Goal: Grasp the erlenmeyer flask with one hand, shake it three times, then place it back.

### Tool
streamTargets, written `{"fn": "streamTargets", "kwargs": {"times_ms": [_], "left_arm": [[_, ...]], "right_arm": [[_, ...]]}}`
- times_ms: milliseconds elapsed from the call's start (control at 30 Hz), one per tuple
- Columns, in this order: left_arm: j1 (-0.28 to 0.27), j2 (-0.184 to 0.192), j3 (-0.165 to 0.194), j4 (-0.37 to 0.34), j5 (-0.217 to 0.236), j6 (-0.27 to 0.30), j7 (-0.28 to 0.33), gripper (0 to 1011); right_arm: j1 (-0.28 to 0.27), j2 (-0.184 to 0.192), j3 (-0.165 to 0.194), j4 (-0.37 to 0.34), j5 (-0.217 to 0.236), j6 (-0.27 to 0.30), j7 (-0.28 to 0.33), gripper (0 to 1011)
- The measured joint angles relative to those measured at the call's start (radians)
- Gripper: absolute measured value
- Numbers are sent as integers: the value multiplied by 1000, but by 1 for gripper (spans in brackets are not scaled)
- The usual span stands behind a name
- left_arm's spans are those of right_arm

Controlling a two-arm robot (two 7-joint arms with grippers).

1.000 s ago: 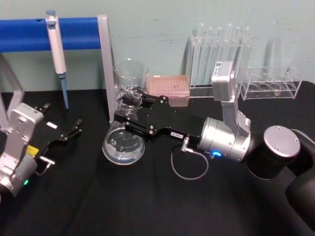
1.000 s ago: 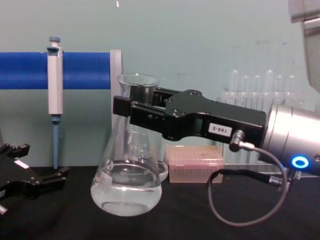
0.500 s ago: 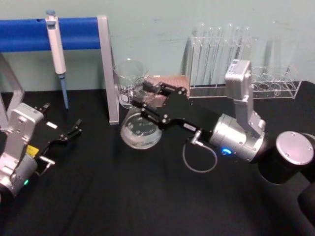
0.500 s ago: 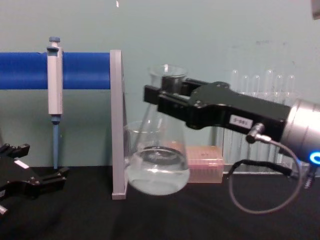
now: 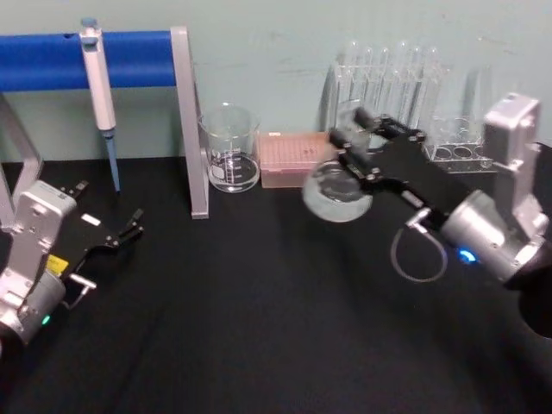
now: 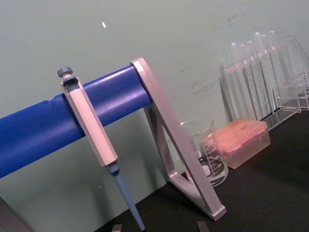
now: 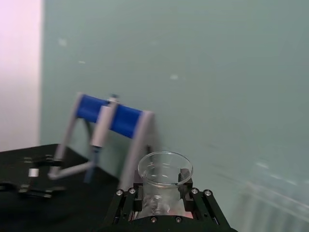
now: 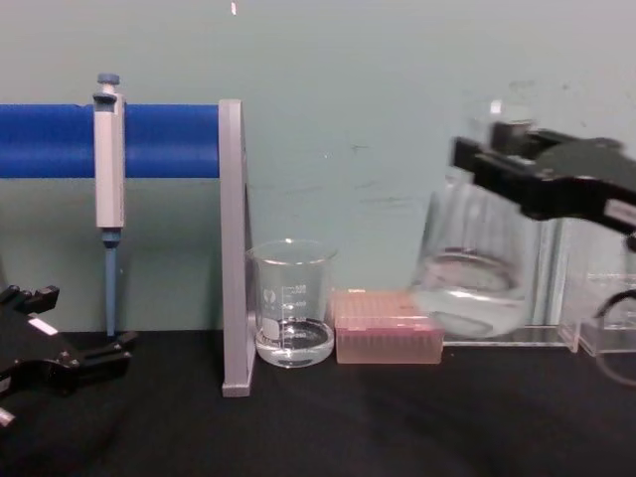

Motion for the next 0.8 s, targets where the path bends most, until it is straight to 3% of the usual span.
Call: {"fn": "streamTargets", "kwargs": {"times_ms": [167, 367, 600, 800], "left_arm": [[0, 0, 0, 0, 0, 0, 0, 1001], [0, 0, 0, 0, 0, 0, 0, 1001], [0, 0, 0, 0, 0, 0, 0, 1001], [0, 0, 0, 0, 0, 0, 0, 1001]], "right_arm": [[-60, 21, 68, -45, -16, 10, -68, 457], [-100, 27, 113, -69, -26, 19, -94, 457], [-100, 12, 117, -65, -31, 25, -65, 457], [-69, -16, 85, -41, -33, 29, -6, 457]]}}
